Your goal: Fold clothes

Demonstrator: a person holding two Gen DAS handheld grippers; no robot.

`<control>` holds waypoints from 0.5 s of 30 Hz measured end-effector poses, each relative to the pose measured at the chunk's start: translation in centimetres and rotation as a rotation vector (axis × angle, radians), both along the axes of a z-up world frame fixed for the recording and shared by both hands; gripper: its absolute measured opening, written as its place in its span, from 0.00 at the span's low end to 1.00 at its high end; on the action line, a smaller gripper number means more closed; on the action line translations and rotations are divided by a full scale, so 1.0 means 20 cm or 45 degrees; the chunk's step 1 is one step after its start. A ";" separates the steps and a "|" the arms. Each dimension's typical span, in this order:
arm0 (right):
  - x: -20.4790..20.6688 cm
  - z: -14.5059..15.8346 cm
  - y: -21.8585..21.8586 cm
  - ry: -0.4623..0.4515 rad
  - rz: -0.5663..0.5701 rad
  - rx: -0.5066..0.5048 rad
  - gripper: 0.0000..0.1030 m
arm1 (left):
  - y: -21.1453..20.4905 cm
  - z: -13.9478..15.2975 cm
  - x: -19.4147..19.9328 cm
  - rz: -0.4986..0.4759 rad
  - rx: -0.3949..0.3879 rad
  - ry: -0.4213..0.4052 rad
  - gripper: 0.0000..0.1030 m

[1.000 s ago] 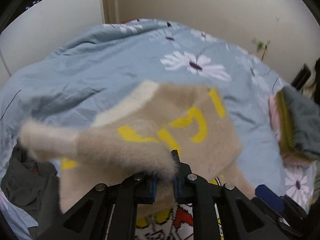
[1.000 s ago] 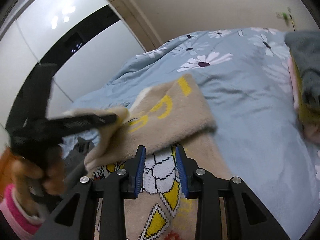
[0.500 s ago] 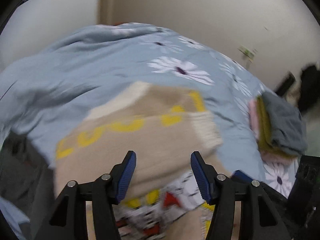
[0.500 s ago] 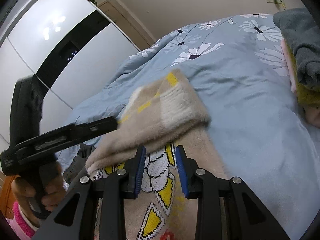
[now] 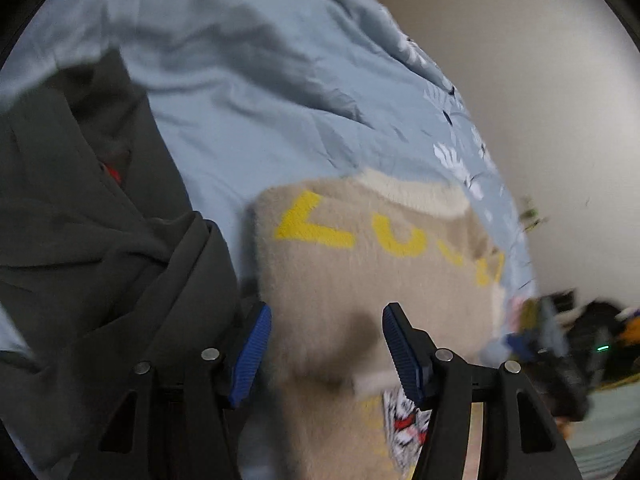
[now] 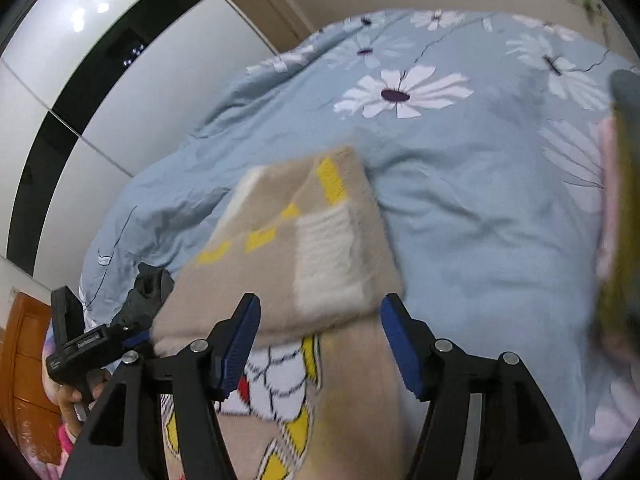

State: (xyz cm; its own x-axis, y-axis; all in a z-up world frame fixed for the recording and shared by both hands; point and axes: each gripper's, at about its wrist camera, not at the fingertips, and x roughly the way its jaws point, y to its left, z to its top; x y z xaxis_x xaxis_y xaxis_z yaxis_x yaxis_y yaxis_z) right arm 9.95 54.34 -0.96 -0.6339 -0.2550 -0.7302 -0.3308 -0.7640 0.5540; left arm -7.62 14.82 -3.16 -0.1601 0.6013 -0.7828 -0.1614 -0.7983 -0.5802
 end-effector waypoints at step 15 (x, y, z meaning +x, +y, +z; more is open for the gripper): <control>-0.30 -0.27 0.24 -0.027 0.058 -0.255 0.63 | 0.09 -0.28 -0.25 -0.025 0.145 -0.232 0.72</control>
